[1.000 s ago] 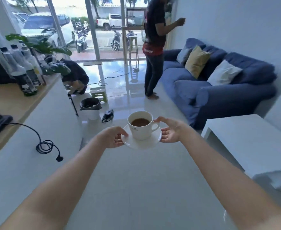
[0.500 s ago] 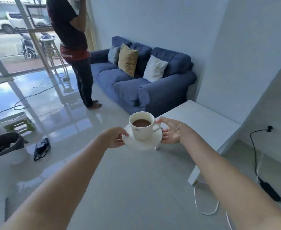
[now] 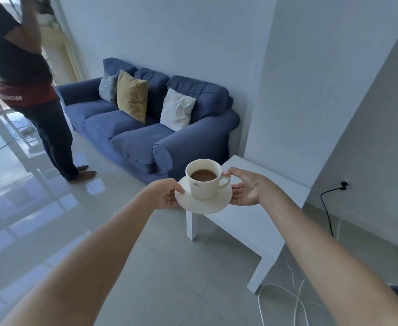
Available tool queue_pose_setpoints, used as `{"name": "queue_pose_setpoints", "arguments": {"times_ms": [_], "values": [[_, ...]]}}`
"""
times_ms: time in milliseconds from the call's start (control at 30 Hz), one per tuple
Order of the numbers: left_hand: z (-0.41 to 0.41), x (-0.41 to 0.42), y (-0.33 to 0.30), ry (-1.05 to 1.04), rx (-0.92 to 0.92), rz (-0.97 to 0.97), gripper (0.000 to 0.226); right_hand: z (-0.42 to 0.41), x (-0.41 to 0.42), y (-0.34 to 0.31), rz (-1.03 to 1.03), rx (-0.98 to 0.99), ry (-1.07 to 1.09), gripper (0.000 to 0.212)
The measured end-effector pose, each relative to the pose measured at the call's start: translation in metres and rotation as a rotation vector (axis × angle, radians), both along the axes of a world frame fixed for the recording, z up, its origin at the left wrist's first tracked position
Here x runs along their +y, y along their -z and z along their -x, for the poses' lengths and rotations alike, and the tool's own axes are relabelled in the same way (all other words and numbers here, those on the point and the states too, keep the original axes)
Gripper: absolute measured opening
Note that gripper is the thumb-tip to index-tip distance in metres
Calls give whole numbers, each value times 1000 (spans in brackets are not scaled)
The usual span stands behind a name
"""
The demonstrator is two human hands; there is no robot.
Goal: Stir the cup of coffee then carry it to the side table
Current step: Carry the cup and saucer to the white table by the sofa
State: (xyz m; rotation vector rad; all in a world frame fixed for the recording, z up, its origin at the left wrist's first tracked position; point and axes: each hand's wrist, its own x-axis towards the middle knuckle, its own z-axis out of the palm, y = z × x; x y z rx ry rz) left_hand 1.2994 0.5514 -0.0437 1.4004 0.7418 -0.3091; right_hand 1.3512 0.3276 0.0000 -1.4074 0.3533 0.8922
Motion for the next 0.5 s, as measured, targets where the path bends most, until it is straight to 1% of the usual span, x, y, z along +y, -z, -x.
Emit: {"name": "queue_pose_setpoints", "arguments": {"times_ms": [133,233,433,500], "values": [[-68,0,-2,65,-3,-6,29,-56,0,2,-3,-4,68,57],[-119,3,-2,116,-1,-10,34,-95,1,5,-23,3,128,51],[-220,6,-9,256,4,-20,42,-166,0,11,-63,-6,279,56],[-253,2,-12,304,2,-27,42,-188,-4,12,-74,-3,334,55]]}}
